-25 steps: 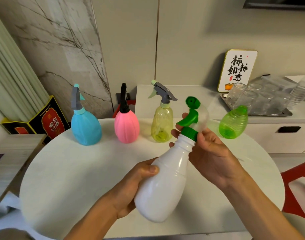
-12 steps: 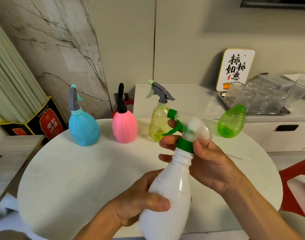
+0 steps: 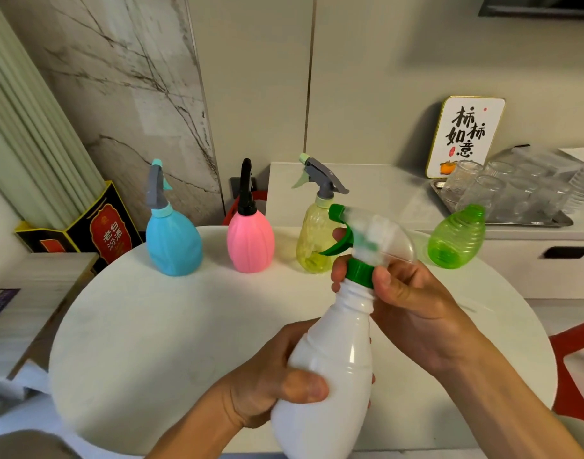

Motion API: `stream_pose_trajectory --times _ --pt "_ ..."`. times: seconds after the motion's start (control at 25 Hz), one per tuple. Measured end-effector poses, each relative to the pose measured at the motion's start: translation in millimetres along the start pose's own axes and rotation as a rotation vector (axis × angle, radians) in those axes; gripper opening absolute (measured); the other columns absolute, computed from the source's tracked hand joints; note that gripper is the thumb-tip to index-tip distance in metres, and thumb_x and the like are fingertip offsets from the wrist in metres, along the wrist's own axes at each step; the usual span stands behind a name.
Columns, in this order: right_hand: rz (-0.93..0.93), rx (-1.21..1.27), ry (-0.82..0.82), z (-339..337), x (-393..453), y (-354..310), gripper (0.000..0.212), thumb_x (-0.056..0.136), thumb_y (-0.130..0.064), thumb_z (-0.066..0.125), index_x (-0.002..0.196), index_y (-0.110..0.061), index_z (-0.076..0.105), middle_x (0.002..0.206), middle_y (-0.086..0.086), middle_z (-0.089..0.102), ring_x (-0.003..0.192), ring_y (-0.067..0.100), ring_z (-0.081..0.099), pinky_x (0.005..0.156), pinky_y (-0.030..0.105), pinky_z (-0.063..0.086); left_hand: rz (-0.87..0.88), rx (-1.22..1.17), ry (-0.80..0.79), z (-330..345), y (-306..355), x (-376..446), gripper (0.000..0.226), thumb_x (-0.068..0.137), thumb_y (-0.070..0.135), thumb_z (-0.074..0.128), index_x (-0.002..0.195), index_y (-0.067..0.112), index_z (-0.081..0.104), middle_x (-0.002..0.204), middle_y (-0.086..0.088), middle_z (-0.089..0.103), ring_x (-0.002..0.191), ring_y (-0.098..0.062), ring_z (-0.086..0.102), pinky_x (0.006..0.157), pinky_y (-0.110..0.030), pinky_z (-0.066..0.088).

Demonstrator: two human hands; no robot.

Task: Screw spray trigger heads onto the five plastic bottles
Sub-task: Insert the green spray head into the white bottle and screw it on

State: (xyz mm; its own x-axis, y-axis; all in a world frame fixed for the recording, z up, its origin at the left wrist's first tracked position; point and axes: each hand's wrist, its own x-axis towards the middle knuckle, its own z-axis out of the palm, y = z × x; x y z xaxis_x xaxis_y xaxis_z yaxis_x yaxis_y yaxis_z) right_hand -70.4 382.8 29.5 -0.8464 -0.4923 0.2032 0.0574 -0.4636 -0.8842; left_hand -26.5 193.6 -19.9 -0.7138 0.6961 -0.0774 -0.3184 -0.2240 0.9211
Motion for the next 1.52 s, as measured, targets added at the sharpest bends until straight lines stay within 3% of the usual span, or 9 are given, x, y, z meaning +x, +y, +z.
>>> stream_pose_trajectory --times 0.28,0.52,0.68,0.8,1.0,1.12,1.24,1.4,1.52 --pt "-0.027 -0.100 0.023 -11.0 1.2 -4.9 0.043 0.079 -0.037 0.079 0.116 -0.014 0.071 0.100 0.010 0.073 0.096 0.020 0.065 0.083 0.029 0.051 0.021 0.039 0.088 -4.3 -3.2 10.1 0.060 0.065 0.025 0.072 0.123 0.013 0.062 0.113 -0.023 0.062 0.103 -0.040 0.059 0.091 -0.053 0.047" --pt "-0.003 -0.283 0.216 -15.6 5.1 3.4 0.032 0.082 -0.034 0.076 0.112 -0.025 0.074 0.108 0.005 0.077 0.099 0.017 0.071 0.079 0.026 0.055 0.082 0.396 0.374 -6.7 -7.0 12.8 0.076 0.055 0.033 0.090 0.120 0.047 0.054 0.108 0.013 0.069 0.099 -0.014 0.068 0.077 -0.031 0.060" --pt "0.250 -0.628 0.045 -6.5 -1.2 14.2 0.054 0.070 -0.048 0.081 0.120 -0.041 0.061 0.113 -0.011 0.072 0.105 0.006 0.065 0.078 0.019 0.053 0.133 0.292 0.401 -13.9 -6.8 11.4 0.076 0.059 0.024 0.089 0.120 0.044 0.048 0.108 0.012 0.068 0.102 -0.019 0.068 0.074 -0.034 0.060" --pt "0.341 -0.658 0.115 -5.9 -3.1 17.9 0.056 0.064 -0.044 0.086 0.114 -0.036 0.062 0.103 -0.016 0.073 0.092 0.000 0.068 0.069 0.016 0.054 0.124 0.364 0.409 -14.2 -7.4 11.3 0.071 0.062 0.025 0.089 0.120 0.044 0.053 0.111 0.011 0.068 0.102 -0.018 0.068 0.073 -0.030 0.059" --pt "0.176 -0.623 0.209 -13.6 3.3 -1.3 0.039 0.068 -0.028 0.085 0.104 -0.032 0.070 0.094 -0.010 0.078 0.078 0.005 0.071 0.060 0.018 0.052 0.194 0.458 0.449 -14.3 0.3 15.8 0.076 0.069 0.032 0.086 0.134 0.045 0.048 0.128 0.016 0.062 0.116 -0.010 0.061 0.085 -0.029 0.056" --pt "-0.016 -0.617 0.501 -40.9 14.3 -35.1 0.036 0.064 -0.030 0.084 0.097 -0.035 0.071 0.093 -0.008 0.078 0.081 0.012 0.070 0.068 0.033 0.054 0.288 0.484 0.665 -22.1 9.9 27.3 0.062 0.075 0.038 0.079 0.131 0.044 0.051 0.131 0.025 0.058 0.122 0.004 0.053 0.099 -0.024 0.046" --pt "-0.146 -0.770 0.753 -80.2 38.9 -64.4 0.040 0.065 -0.032 0.084 0.100 -0.031 0.065 0.094 -0.014 0.073 0.086 0.012 0.068 0.073 0.032 0.051 0.330 0.584 0.938 -23.0 17.5 59.0 0.055 0.084 0.022 0.076 0.129 0.040 0.050 0.128 0.024 0.055 0.118 0.003 0.052 0.098 -0.022 0.043" --pt "-0.088 -1.084 0.756 -118.0 81.2 -42.9 0.053 0.075 -0.020 0.083 0.120 -0.016 0.055 0.107 0.005 0.068 0.096 0.032 0.065 0.079 0.040 0.052 0.307 0.625 1.047 -19.4 20.5 111.3 0.080 0.081 0.013 0.073 0.146 0.030 0.030 0.143 0.009 0.036 0.126 -0.008 0.035 0.098 -0.024 0.033" --pt "0.091 -1.228 0.623 -139.3 89.6 1.4 0.044 0.077 -0.025 0.082 0.107 -0.017 0.049 0.103 0.009 0.067 0.093 0.034 0.063 0.072 0.038 0.047 0.296 0.703 1.130 -26.8 14.5 135.8 0.090 0.074 0.021 0.077 0.147 0.029 0.025 0.144 0.005 0.034 0.129 -0.015 0.033 0.099 -0.030 0.037"
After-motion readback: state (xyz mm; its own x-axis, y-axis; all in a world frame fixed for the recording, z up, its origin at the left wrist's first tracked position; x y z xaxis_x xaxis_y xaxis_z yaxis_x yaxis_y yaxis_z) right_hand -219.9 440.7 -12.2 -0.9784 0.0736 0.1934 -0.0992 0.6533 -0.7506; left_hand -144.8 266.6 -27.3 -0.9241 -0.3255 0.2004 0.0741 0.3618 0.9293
